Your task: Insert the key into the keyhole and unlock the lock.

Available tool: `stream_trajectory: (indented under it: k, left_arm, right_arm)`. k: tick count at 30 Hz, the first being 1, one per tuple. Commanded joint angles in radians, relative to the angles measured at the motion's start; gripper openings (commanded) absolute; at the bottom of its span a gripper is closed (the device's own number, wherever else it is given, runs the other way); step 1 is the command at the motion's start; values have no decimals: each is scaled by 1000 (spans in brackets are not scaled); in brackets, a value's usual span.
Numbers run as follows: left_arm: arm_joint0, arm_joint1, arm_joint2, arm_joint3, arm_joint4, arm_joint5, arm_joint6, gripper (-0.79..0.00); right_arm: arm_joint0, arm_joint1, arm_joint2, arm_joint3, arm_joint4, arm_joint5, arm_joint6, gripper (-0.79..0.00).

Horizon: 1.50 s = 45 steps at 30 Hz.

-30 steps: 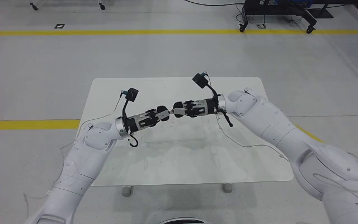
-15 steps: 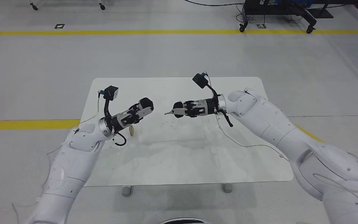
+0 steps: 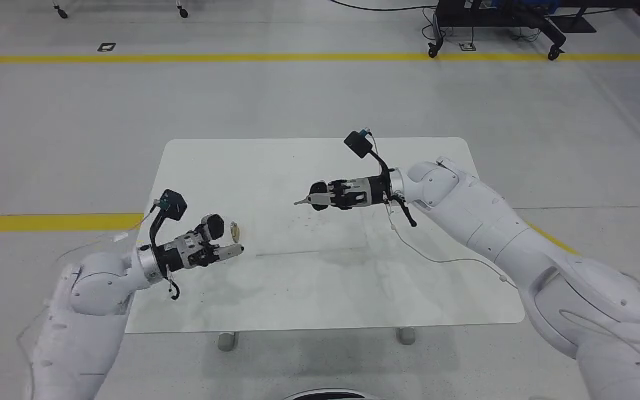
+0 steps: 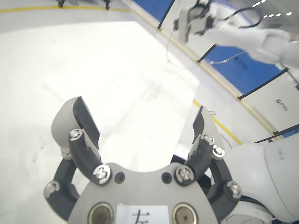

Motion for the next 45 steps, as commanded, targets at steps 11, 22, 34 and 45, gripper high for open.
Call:
stream_trajectory:
  k: [11,22,34,45]
  left_arm:
    - [-35,-9,97,-45,343,438,61,0]
    - [-240,-38,263,143,394,481,63,-102]
    - [-253,-40,283,158,405,482,63,-511]
    - [-253,-39,284,160,414,493,60,-785]
  right_arm:
    - [0,0,0,0,0,0,0,-785]
    - [0,0,0,0,0,0,0,-785]
    - [0,0,0,0,0,0,0,-785]
    - [0,0,0,0,0,0,0,-785]
